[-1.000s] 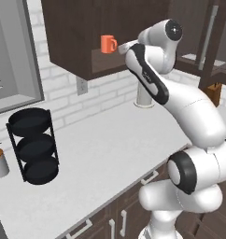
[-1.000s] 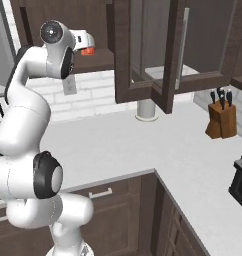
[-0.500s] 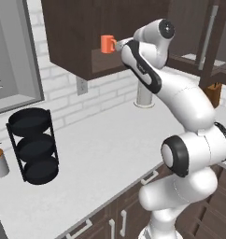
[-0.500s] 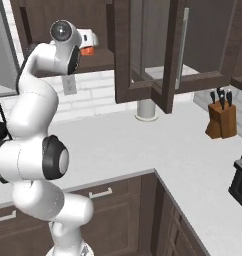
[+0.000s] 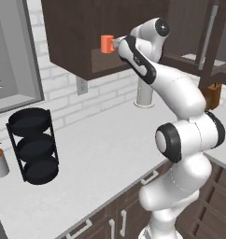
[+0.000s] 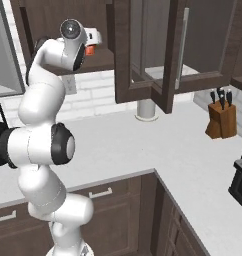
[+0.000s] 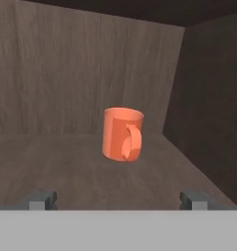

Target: Gather all objects into one cabinet and sort the glasses and bowls to opposite sides.

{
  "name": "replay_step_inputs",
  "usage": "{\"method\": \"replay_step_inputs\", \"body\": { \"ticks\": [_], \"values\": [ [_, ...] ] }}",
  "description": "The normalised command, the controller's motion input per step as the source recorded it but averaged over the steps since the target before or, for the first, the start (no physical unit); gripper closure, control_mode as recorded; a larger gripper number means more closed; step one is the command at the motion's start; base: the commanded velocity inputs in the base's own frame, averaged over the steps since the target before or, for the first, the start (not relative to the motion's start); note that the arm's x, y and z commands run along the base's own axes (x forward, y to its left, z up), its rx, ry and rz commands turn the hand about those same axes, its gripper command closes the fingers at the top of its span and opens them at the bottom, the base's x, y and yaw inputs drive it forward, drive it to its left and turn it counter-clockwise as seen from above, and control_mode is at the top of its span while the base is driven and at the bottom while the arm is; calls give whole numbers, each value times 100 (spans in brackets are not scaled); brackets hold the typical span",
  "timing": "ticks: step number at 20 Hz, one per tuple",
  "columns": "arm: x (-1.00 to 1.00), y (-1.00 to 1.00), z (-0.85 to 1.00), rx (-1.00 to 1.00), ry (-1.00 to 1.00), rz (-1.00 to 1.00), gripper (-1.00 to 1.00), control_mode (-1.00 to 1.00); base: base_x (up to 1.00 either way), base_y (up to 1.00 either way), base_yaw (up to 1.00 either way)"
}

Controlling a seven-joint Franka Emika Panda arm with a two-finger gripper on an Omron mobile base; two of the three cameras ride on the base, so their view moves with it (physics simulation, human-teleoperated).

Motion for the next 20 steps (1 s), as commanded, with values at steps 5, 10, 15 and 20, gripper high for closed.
{"method": "replay_step_inputs", "body": {
  "ticks": [5,10,15,20],
  "values": [
    [45,-1,-3,0,0,4,-100,-100,0,0,0],
    [38,0,-17,0,0,5,-100,-100,0,0,0],
    [30,-2,-14,0,0,5,-100,-100,0,0,0],
    [24,-1,-1,0,0,2,-100,-100,0,0,0]
  ]
}}
